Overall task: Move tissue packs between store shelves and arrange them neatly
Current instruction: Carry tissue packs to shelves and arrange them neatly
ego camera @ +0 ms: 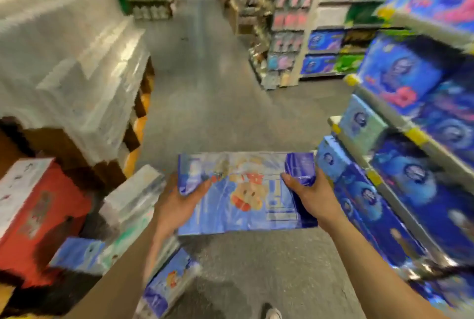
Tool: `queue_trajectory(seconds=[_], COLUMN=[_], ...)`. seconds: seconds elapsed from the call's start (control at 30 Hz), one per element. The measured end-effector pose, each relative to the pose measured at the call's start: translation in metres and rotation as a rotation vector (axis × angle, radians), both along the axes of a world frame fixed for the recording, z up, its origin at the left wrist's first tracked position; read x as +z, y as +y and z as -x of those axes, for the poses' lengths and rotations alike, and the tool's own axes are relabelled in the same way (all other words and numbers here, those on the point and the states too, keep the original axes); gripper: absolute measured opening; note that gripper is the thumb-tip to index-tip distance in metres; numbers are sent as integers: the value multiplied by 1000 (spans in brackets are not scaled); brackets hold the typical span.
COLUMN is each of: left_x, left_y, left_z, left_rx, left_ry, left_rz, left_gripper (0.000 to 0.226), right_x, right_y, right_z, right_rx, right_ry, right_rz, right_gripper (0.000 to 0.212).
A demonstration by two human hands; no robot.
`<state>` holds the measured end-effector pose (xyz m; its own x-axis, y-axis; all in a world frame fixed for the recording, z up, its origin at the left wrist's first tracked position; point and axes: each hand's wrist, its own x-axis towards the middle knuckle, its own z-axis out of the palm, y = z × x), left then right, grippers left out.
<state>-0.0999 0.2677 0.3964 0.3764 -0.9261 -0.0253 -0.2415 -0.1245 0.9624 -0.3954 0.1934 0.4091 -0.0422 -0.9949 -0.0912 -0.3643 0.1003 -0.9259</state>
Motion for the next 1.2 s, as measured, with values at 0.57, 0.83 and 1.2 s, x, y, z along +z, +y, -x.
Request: queue_trajectory(seconds=[0.57,0.83,1.2], left_x=[64,53,51], left_y=[-7,45,58], left_z=[533,797,1108], left_rx=[-841,-1148,-1546], left_ry=[12,92,89], left_rz=[97,34,40], left_gripper=[48,19,64], right_x=[44,63,72], right_y=[223,344,424], right_z=[504,714,909], right_rx=[-844,-1129,-1527], right_ry=[104,142,181], right_rz=[80,32,60], right_gripper=[61,78,62])
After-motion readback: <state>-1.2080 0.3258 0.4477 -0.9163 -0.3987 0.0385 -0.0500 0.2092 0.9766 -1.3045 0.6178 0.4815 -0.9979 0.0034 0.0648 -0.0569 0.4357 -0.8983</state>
